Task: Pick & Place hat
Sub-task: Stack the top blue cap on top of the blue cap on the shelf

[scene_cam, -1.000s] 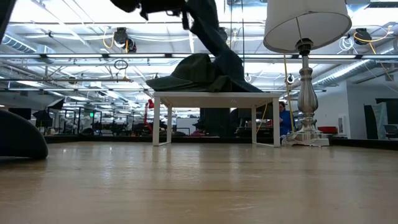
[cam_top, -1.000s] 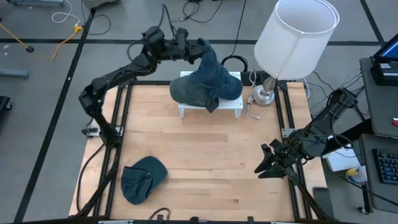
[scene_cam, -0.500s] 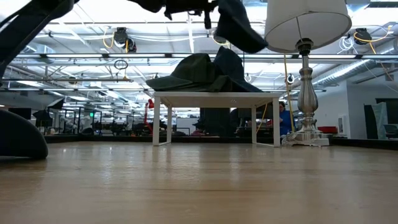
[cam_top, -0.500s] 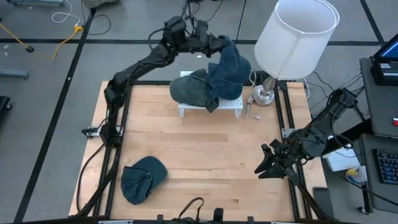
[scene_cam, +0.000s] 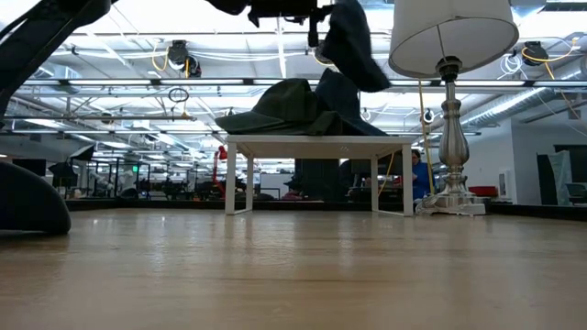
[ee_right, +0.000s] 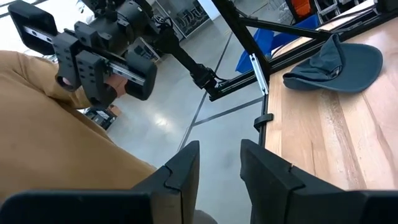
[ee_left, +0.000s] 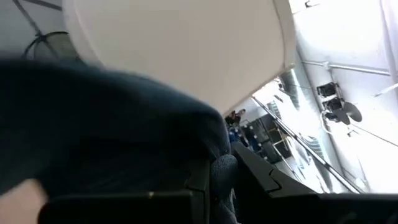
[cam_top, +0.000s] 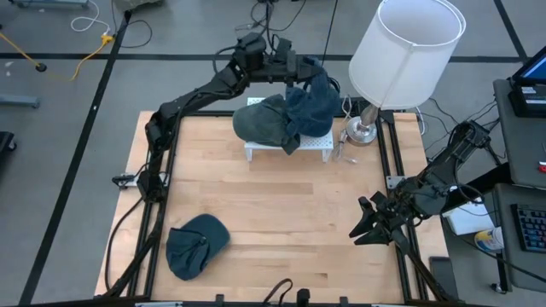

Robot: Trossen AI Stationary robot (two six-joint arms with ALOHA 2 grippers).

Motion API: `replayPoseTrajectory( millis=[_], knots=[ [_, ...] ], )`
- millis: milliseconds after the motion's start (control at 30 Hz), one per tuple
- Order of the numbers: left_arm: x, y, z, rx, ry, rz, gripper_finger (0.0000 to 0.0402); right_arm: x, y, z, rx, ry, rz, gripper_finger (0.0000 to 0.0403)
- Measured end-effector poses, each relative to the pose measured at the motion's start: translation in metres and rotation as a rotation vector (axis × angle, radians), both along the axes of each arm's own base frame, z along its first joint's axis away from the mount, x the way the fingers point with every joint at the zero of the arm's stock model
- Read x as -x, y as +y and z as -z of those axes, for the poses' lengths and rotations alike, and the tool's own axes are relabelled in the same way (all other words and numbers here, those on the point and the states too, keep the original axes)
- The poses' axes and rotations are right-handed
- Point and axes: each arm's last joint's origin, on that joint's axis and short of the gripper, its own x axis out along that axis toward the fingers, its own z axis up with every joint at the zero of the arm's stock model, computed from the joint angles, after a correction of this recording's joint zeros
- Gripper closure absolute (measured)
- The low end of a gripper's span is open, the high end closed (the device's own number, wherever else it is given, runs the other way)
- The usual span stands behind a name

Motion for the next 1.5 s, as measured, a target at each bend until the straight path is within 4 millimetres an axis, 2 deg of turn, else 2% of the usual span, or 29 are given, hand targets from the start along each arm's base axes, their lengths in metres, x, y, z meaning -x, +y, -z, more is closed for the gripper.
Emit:
replayPoseTrajectory(
  millis=[233, 467, 633, 1100, 1267, 1500],
  knots=[
    [-0.007, -0.003, 0.016, 0.003, 0.113, -0.056, 0.0359, 0.000, 0.000, 0.000, 0.041, -0.023, -0.005, 0.0293],
    [-0.022, 0.005, 0.040, 0.035, 0.140, -0.013, 0.0359, 0.000, 0.000, 0.000, 0.039, -0.024, -0.005, 0.0293],
    [-0.026, 0.004, 0.056, 0.061, 0.237, 0.023, 0.0359, 0.000, 0.000, -0.001, 0.032, -0.025, -0.004, 0.0293],
    [-0.003, 0.025, 0.081, 0.115, 0.498, -0.049, 0.0359, 0.000, 0.000, 0.000, 0.035, -0.021, -0.004, 0.0293],
    [0.006, 0.026, 0.094, 0.109, 0.643, -0.077, 0.0359, 0.000, 0.000, 0.000, 0.042, -0.025, -0.005, 0.0293],
    [0.013, 0.027, 0.098, 0.101, 0.723, -0.095, 0.0359, 0.000, 0.000, 0.000, 0.061, -0.035, -0.006, 0.0293]
  ],
)
